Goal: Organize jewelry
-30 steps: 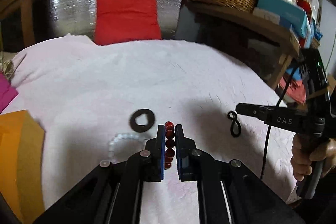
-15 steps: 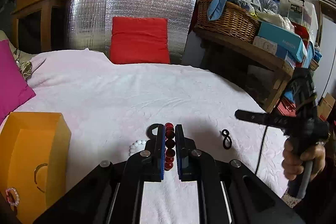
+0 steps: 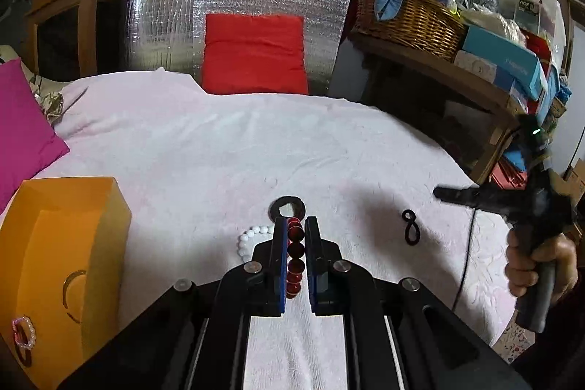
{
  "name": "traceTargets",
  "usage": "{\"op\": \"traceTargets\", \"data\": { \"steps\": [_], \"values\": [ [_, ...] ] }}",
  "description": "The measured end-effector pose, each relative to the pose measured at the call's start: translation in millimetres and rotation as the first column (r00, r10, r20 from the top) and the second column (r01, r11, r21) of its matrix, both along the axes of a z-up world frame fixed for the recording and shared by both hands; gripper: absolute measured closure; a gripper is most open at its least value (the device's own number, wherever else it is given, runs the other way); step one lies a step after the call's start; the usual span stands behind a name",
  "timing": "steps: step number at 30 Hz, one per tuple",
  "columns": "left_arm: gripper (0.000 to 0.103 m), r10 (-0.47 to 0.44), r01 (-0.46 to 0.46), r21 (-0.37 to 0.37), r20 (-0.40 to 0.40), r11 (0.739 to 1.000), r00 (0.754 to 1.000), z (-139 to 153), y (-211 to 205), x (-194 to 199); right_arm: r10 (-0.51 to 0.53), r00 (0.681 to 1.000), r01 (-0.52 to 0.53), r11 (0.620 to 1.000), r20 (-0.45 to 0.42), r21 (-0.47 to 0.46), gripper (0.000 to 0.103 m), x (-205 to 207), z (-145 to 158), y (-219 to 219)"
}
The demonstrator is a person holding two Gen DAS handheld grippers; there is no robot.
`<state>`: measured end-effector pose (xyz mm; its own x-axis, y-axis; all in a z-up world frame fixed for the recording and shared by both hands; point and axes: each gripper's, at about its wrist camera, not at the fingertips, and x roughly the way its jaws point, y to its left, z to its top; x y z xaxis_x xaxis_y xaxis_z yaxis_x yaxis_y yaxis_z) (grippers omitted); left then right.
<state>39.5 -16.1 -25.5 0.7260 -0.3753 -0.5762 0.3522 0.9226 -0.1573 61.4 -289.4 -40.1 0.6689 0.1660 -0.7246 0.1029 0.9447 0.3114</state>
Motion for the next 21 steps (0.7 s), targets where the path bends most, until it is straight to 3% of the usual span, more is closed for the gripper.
{"op": "traceTargets", "data": {
  "steps": [1, 2, 5, 10, 11, 13, 14, 16, 21],
  "values": [
    [0.094, -0.003, 0.003, -0.001, 0.0, 1.0, 1.0, 0.0, -1.0, -0.3, -0.012, 1.0, 0.011, 0.999, -0.026, -0.04, 0.086, 2.8, -6.1, 1.6],
    [0.094, -0.008, 0.008, -0.003, -0.002, 1.0, 1.0, 0.0, -2.1, -0.4, -0.023, 0.998, 0.019, 0.997, -0.065, -0.071, 0.077, 6.9, -14.7, 3.4],
    [0.094, -0.015, 0.015, 0.009, -0.001, 1.0, 1.0, -1.2, -6.6, -0.6, -0.038, 0.988, 0.028, 0.997, -0.15, -0.068, 0.039, 17.2, -38.1, 9.0],
    [0.094, -0.013, 0.014, 0.025, -0.021, 1.0, 1.0, -6.5, -10.1, 4.3, -0.04, 0.982, 0.015, 0.991, -0.182, -0.134, 0.038, 34.2, -61.5, 27.2],
    [0.094, -0.009, 0.009, 0.023, -0.023, 1.0, 1.0, -6.5, -8.7, 5.2, -0.036, 0.982, -0.001, 0.981, -0.186, -0.195, 0.044, 37.4, -66.2, 35.5],
    [0.094, 0.005, -0.004, 0.012, -0.022, 1.0, 1.0, -4.3, -2.9, 6.7, -0.016, 0.987, -0.031, 0.956, -0.158, -0.292, 0.068, 39.2, -64.5, 49.0],
    [0.094, 0.012, -0.012, 0.004, -0.019, 1.0, 1.0, -2.5, 1.0, 7.0, 0.004, 0.988, -0.05, 0.954, -0.156, -0.295, 0.088, 38.7, -62.8, 51.6],
    [0.094, 0.028, -0.028, -0.008, -0.01, 1.0, 1.0, 0.3, 7.9, 6.4, 0.016, 0.99, -0.055, 0.956, -0.139, -0.287, 0.093, 35.0, -56.3, 54.9],
    [0.094, 0.05, -0.049, -0.03, 0.01, 0.998, 0.999, 7.0, 21.2, 1.4, 0.075, 0.993, -0.087, 0.988, -0.089, -0.13, 0.094, 21.0, -40.5, 42.2]
  ]
}}
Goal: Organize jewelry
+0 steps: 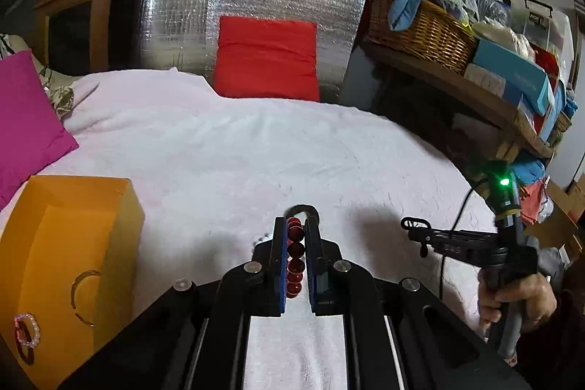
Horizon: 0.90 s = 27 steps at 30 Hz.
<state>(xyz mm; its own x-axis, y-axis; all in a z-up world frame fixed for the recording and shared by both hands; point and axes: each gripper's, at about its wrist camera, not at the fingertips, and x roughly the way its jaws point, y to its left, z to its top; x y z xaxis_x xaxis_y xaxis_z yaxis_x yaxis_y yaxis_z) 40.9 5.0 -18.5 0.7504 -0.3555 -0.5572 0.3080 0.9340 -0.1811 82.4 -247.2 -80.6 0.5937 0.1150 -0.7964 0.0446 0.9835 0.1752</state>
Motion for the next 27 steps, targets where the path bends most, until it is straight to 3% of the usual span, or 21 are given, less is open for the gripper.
{"op": "traceTargets", "data": {
  "steps": [4, 9, 27],
  "values": [
    [0.094, 0.018, -0.017, -0.011, 0.021, 1.0, 1.0, 5.5, 7.2, -3.7, 0.07, 0.994, -0.079, 0.991, 0.085, 0.106, 0.094, -10.4, 20.9, 8.8],
    [0.094, 0.034, -0.034, 0.01, 0.051, 0.999, 0.998, 7.4, 9.5, -9.2, 0.137, 0.975, -0.158, 0.982, 0.176, 0.108, 0.094, -22.4, 35.3, 29.6],
    [0.093, 0.177, -0.182, 0.027, 0.125, 0.983, 0.976, 20.8, 45.6, -18.9, 0.228, 0.948, -0.256, 0.961, 0.223, 0.106, 0.094, -32.6, 48.2, 87.3]
  ]
}}
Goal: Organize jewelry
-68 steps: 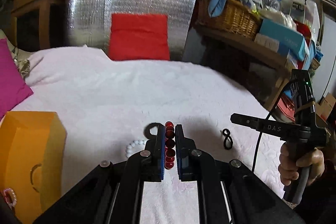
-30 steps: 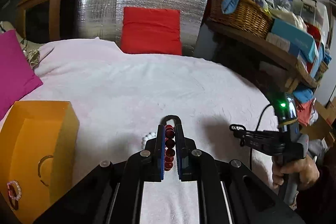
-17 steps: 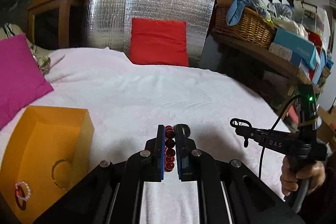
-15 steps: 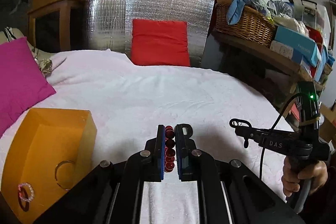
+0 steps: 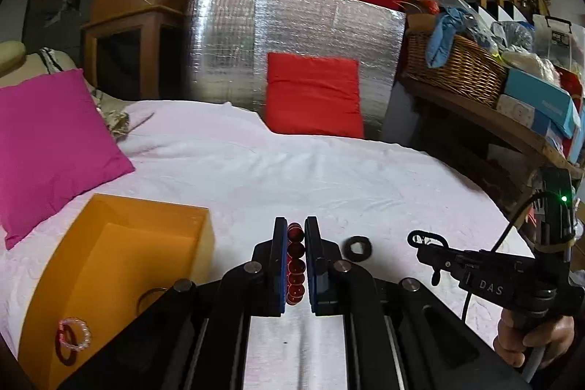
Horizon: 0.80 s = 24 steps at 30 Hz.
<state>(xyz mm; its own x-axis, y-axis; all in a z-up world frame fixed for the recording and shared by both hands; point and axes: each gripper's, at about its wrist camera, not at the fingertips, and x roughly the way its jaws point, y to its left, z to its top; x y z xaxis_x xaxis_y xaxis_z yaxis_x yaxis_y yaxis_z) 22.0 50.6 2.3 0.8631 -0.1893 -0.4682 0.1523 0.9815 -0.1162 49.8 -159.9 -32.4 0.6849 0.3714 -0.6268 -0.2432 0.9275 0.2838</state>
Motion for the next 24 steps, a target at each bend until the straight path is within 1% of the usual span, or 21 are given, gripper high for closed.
{"op": "traceTargets", "data": {
  "steps": [7, 14, 24],
  "values": [
    [0.093, 0.052, -0.053, 0.03, 0.015, 0.998, 0.999, 2.3, 17.3, -4.1, 0.019, 1.0, -0.019, 1.0, 0.011, -0.014, 0.094, -4.0, 0.2, 22.8],
    [0.093, 0.096, -0.097, 0.037, 0.02, 0.995, 0.995, 2.2, 36.2, -9.4, 0.04, 0.999, -0.04, 0.999, 0.029, -0.001, 0.094, -6.9, 3.5, 43.2],
    [0.093, 0.166, -0.167, 0.043, 0.027, 0.985, 0.986, 1.2, 70.0, -10.5, 0.117, 0.992, -0.116, 0.993, 0.054, -0.014, 0.093, -10.6, 7.8, 88.6]
  ]
}}
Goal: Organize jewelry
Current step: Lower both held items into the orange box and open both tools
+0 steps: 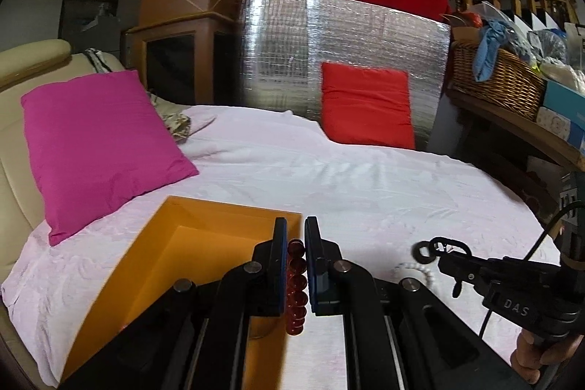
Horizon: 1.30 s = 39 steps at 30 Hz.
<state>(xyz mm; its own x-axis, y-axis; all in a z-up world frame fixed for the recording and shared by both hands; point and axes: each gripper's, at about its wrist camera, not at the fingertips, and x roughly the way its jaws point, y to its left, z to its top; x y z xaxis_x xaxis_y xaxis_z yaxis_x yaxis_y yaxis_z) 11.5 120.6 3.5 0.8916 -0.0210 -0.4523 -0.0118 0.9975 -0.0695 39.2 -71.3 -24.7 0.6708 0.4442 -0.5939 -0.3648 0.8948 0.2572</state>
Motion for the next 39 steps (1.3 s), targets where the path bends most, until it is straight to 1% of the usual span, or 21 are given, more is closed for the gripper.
{"op": "traceTargets", "data": {
  "steps": [4, 7, 9, 12, 15, 18, 20, 22, 24, 30, 33, 34, 35, 36, 37, 38, 39],
  "values": [
    [0.093, 0.052, -0.052, -0.025, -0.018, 0.998, 0.998, -4.8, 27.5, 6.6, 0.04, 0.999, -0.04, 0.999, 0.002, -0.001, 0.093, 3.8, 9.3, 20.1],
    [0.093, 0.102, -0.107, -0.075, -0.068, 0.991, 0.992, -14.7, 55.1, 17.5, 0.07, 0.998, -0.069, 0.997, -0.011, 0.015, 0.093, 13.2, 17.9, 38.7],
    [0.093, 0.129, -0.141, -0.106, -0.109, 0.984, 0.986, -22.1, 72.8, 25.8, 0.103, 0.994, -0.103, 0.994, -0.019, 0.021, 0.093, 21.1, 25.3, 59.7],
    [0.094, 0.169, -0.198, -0.164, -0.177, 0.966, 0.97, -36.3, 98.3, 35.9, 0.136, 0.989, -0.137, 0.991, -0.058, 0.0, 0.093, 33.1, 28.3, 90.5],
    [0.094, 0.205, -0.256, -0.185, -0.256, 0.949, 0.945, -52.6, 114.8, 45.2, 0.174, 0.978, -0.177, 0.984, -0.112, -0.014, 0.093, 47.4, 26.4, 127.8],
    [0.093, 0.203, -0.278, -0.21, -0.321, 0.937, 0.925, -65.8, 122.4, 52.5, 0.2, 0.968, -0.207, 0.978, -0.154, -0.028, 0.093, 55.7, 20.0, 157.7],
    [0.093, 0.206, -0.295, -0.22, -0.355, 0.93, 0.912, -73.8, 125.3, 55.7, 0.188, 0.964, -0.202, 0.978, -0.189, -0.057, 0.093, 63.7, 11.1, 177.1],
    [0.093, 0.216, -0.317, -0.22, -0.386, 0.922, 0.897, -80.2, 128.4, 57.8, 0.186, 0.961, -0.205, 0.976, -0.206, -0.075, 0.093, 70.7, 3.5, 190.0],
    [0.093, 0.231, -0.334, -0.197, -0.411, 0.922, 0.882, -85.2, 128.7, 57.7, 0.166, 0.959, -0.192, 0.977, -0.229, -0.094, 0.093, 79.9, -5.4, 201.7],
    [0.093, 0.241, -0.34, -0.144, -0.462, 0.929, 0.854, -92.5, 122.3, 64.8, 0.135, 0.952, -0.177, 0.975, -0.275, -0.136, 0.09, 101.3, -27.1, 218.6],
    [0.093, 0.246, -0.344, -0.127, -0.479, 0.93, 0.842, -95.0, 120.4, 68.3, 0.114, 0.952, -0.164, 0.974, -0.284, -0.158, 0.089, 105.0, -33.8, 221.0],
    [0.091, 0.25, -0.346, -0.119, -0.482, 0.931, 0.839, -94.9, 119.8, 69.3, 0.111, 0.952, -0.161, 0.974, -0.284, -0.161, 0.089, 105.2, -34.2, 221.8],
    [0.084, 0.256, -0.348, -0.111, -0.484, 0.931, 0.837, -94.6, 119.4, 69.5, 0.102, 0.953, -0.152, 0.975, -0.285, -0.16, 0.081, 105.8, -34.1, 220.9],
    [0.076, 0.259, -0.349, -0.106, -0.481, 0.931, 0.838, -93.8, 118.9, 69.1, 0.101, 0.953, -0.149, 0.977, -0.286, -0.151, 0.076, 105.7, -32.7, 219.6],
    [0.072, 0.262, -0.35, -0.105, -0.476, 0.931, 0.839, -92.3, 118.8, 68.2, 0.101, 0.954, -0.143, 0.981, -0.281, -0.134, 0.075, 105.2, -30.3, 216.9],
    [0.063, 0.268, -0.352, -0.102, -0.469, 0.93, 0.842, -90.2, 118.3, 66.9, 0.102, 0.958, -0.138, 0.983, -0.269, -0.118, 0.075, 103.9, -27.1, 214.0],
    [0.055, 0.278, -0.358, -0.097, -0.457, 0.929, 0.845, -87.1, 117.6, 65.0, 0.103, 0.961, -0.134, 0.986, -0.256, -0.104, 0.071, 101.4, -23.0, 210.1]
  ]
}}
